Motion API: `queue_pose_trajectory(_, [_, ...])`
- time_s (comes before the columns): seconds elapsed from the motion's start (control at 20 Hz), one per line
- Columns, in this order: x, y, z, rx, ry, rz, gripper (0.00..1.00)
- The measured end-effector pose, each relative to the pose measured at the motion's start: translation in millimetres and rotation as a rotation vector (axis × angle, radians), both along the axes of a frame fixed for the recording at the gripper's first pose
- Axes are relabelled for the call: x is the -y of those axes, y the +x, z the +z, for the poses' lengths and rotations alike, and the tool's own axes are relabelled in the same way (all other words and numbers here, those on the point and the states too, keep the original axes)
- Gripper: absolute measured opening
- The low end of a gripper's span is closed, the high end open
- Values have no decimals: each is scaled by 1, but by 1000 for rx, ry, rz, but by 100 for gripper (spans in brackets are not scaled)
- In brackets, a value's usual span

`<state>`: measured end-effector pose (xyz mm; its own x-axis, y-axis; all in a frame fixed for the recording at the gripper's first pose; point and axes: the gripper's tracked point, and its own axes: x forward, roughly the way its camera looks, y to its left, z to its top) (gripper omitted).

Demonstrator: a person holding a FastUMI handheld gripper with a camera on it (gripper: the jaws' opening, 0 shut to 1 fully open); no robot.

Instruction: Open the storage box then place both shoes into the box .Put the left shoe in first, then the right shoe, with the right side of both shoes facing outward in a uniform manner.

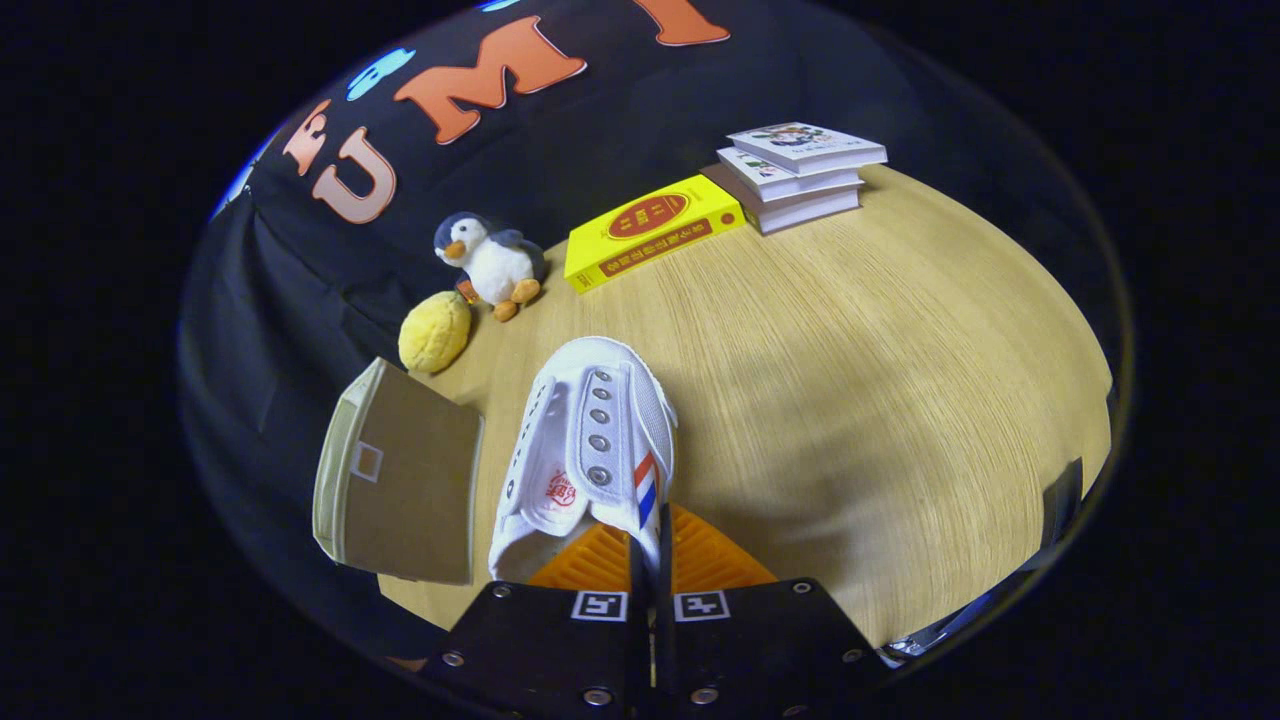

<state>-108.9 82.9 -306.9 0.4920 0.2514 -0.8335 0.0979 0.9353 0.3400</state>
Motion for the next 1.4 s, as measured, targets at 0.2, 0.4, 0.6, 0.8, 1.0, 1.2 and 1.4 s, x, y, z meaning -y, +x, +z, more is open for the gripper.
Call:
queue_pose_trajectory(0.2, [-37, 21, 33, 57, 26, 30, 2])
queue_pose_trajectory(0.4, [-77, 36, 66, 101, 32, 73, 2])
queue_pose_trajectory(0.6, [-129, 43, 85, 113, 52, 117, 2])
queue_pose_trajectory(0.8, [-194, 45, 97, 94, 112, 148, 2])
queue_pose_trajectory(1.0, [-245, 47, 97, 75, 122, 192, 2])
queue_pose_trajectory(1.2, [-283, 36, 81, 24, 96, 223, 2])
queue_pose_trajectory(1.4, [-304, 20, 59, -45, 62, 238, 2])
